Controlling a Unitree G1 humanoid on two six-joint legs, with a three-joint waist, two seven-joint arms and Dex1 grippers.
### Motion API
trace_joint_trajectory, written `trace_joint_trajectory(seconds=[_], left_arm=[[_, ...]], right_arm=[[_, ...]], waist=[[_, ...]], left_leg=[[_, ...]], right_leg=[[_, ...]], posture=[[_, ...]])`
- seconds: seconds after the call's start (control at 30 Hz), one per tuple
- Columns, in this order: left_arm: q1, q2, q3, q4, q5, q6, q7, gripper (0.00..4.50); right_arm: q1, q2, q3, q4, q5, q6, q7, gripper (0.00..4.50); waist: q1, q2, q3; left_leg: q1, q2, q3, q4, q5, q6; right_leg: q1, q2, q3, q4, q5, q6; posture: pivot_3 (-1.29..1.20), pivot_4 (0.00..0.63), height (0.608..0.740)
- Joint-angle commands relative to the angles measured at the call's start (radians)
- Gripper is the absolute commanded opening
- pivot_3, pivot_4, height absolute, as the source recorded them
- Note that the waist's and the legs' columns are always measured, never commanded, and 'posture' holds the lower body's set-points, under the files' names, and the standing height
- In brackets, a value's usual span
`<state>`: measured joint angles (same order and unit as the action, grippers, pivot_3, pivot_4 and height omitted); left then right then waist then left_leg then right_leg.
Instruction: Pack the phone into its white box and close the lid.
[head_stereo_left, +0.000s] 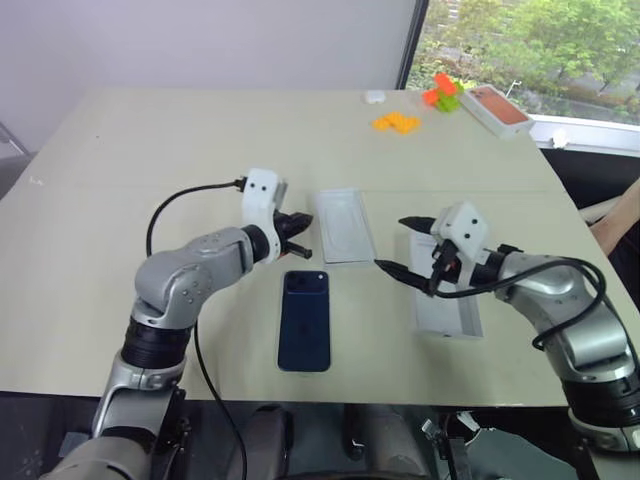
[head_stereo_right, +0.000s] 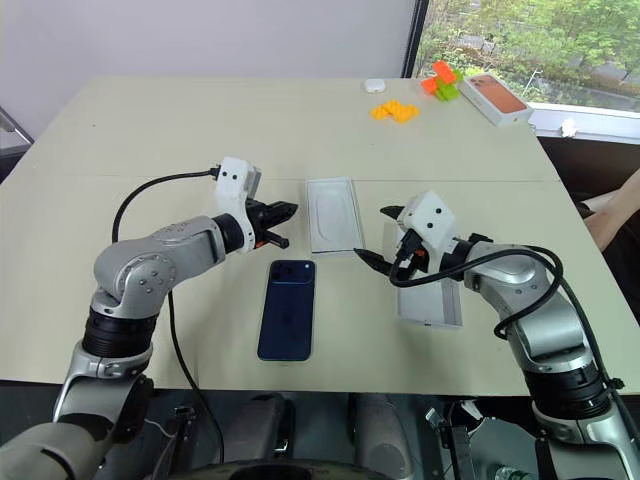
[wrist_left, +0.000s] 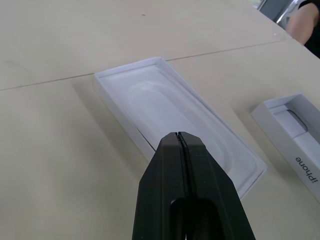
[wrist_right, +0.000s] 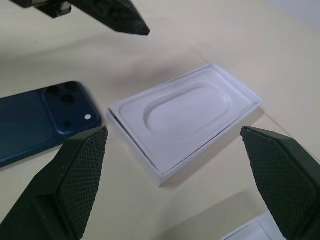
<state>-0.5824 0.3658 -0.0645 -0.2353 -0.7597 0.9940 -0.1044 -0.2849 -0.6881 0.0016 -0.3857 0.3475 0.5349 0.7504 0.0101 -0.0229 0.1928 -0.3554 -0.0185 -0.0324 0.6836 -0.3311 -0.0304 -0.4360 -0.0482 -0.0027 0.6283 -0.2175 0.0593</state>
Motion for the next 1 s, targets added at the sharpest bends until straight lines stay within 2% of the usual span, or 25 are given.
trace_joint_trajectory(seconds=[0.03,0.07,0.17,0.4,0.5,0.6,0.83,1.0], left_arm=[[0.027,0.015,0.034,-0.017,0.034,-0.042,-0.059,0.03],[0.047,0.033,0.042,-0.019,0.048,-0.060,-0.082,0.03],[0.093,0.068,0.079,-0.010,0.075,-0.104,-0.131,0.00],[0.242,0.171,0.102,-0.048,0.154,-0.262,-0.317,0.00],[0.300,0.201,0.102,-0.054,0.183,-0.327,-0.391,0.00],[0.388,0.273,0.083,-0.073,0.229,-0.419,-0.516,0.00],[0.495,0.331,0.179,-0.140,0.122,-0.424,-0.688,0.00],[0.547,0.353,0.228,-0.189,0.089,-0.422,-0.740,0.00]], right_arm=[[-0.035,0.038,0.022,-0.005,-0.007,-0.009,-0.024,4.50],[-0.044,0.055,0.037,-0.002,-0.006,-0.001,-0.029,4.50],[-0.078,0.092,0.067,0.037,-0.014,0.044,-0.049,3.69],[-0.232,0.175,0.175,0.158,-0.101,0.182,-0.145,0.03],[-0.278,0.181,0.224,0.181,-0.148,0.192,-0.152,0.03],[-0.348,0.212,0.255,0.225,-0.146,0.235,-0.131,0.03],[-0.427,0.214,0.339,0.328,-0.195,0.249,-0.071,0.03],[-0.453,0.209,0.376,0.406,-0.222,0.240,-0.017,0.03]], waist=[[-0.004,0.000,0.000],[-0.008,0.000,0.000],[-0.018,0.000,0.000],[-0.024,0.001,0.000],[-0.022,0.001,0.000],[-0.022,0.001,0.000],[-0.021,0.001,0.001],[-0.025,0.001,0.001]], left_leg=[[0.000,0.000,0.000,0.000,0.000,0.000],[0.000,0.001,0.000,0.000,0.000,0.000],[0.000,0.004,0.000,0.000,0.000,0.000],[0.000,0.006,0.001,0.000,0.000,0.000],[-0.002,0.007,0.002,0.000,0.000,0.000],[-0.002,0.007,0.002,-0.001,0.000,0.001],[-0.003,0.007,0.002,-0.001,-0.001,0.002],[-0.003,0.007,0.003,-0.001,-0.002,0.003]], right_leg=[[0.000,0.000,0.000,0.000,0.000,0.000],[0.000,0.000,0.000,0.000,0.000,0.000],[-0.001,0.002,0.000,0.001,0.000,0.000],[-0.001,0.002,0.000,0.001,0.000,0.000],[-0.004,0.002,0.000,0.001,0.000,-0.001],[-0.005,0.002,0.000,0.001,0.000,-0.001],[-0.005,0.000,0.000,0.000,0.000,-0.001],[-0.005,0.000,0.000,0.000,0.000,-0.001]], posture=[[0.00,0.150,0.740],[0.00,0.150,0.740],[0.00,0.150,0.740],[0.00,0.150,0.740],[0.00,0.150,0.740],[0.00,0.150,0.740],[0.00,0.150,0.740],[0.00,0.150,0.740]])
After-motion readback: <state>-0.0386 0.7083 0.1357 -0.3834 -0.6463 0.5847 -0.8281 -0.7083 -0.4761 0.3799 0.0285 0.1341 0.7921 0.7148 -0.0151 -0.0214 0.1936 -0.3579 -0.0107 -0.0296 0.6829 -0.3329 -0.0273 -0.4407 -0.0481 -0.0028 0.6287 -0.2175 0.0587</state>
